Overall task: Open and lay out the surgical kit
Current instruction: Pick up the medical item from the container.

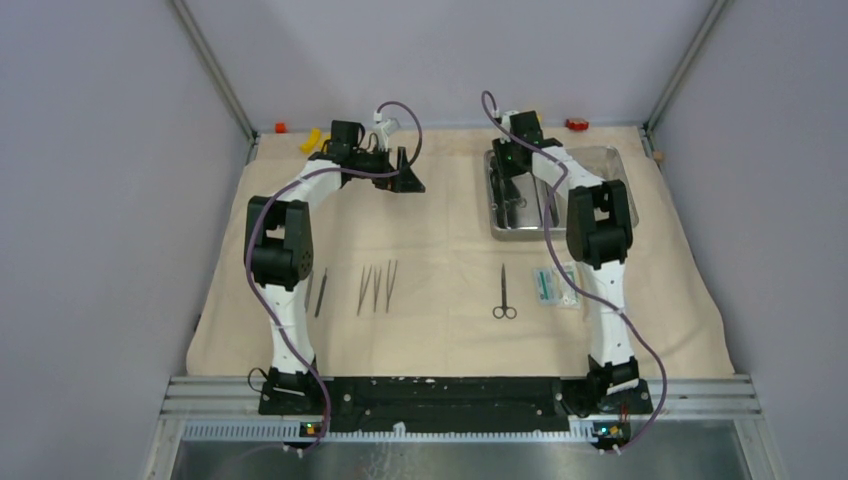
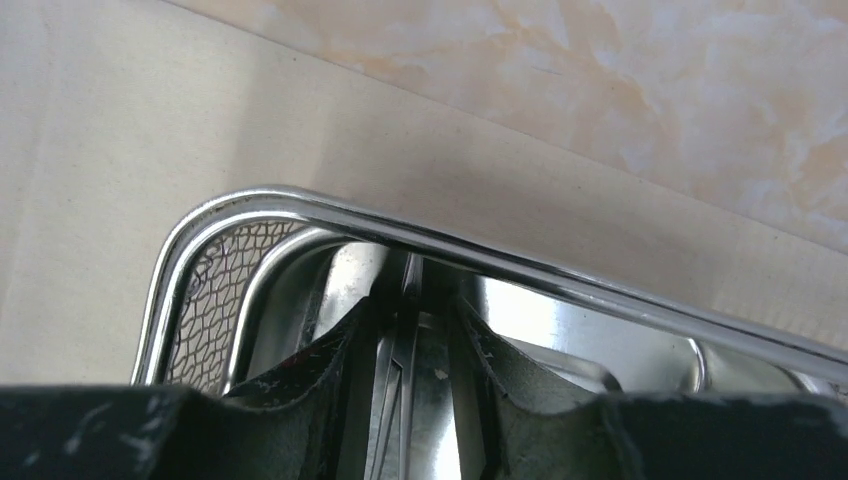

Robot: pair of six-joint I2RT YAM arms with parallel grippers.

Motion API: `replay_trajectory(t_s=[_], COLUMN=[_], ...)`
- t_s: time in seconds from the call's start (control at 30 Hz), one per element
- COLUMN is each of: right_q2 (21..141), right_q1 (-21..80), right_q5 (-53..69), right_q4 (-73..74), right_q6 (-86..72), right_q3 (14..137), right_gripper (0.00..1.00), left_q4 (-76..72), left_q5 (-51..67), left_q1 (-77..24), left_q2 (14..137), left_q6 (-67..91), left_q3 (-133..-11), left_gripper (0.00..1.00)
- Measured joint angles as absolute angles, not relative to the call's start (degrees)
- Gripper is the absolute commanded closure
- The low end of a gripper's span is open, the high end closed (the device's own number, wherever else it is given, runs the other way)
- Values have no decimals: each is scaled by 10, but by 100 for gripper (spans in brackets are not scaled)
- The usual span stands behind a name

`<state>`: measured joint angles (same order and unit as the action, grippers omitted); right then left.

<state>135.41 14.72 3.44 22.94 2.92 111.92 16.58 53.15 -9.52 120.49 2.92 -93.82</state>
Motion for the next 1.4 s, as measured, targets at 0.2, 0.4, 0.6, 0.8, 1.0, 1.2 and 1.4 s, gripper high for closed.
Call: replay_trajectory(t_s=[0.2,0.4,0.6,0.8,1.0,1.2,1.4], right_q2=[1368,1369,1369,1369,1368,1353,1315], right_q1=[147,147,147,147,145,142,140], right_q5=[30,29,30,28,26,25,27], right_q4=[236,233,226,226,238,270,280], right_q6=[30,30,30,30,30,30,30], right_q3=[1137,1136,1133,1133,1138,1138,1136], right_gripper=[76,87,90,99,100,100,100], left_q4=[166,166,167,168,185,180,161], left_q5=[531,531,531,526,513,503,502], left_q1=[-95,-95,-94,-91,-89,-89,-89], left_q2=[1205,1205,1205,1205,1205,1205,1205], left_q6=[29,29,29,29,22,25,34], left_q3=[-938,-938,-938,-938,-940,-940,-940], left_gripper=[1,1,1,1,1,1,1])
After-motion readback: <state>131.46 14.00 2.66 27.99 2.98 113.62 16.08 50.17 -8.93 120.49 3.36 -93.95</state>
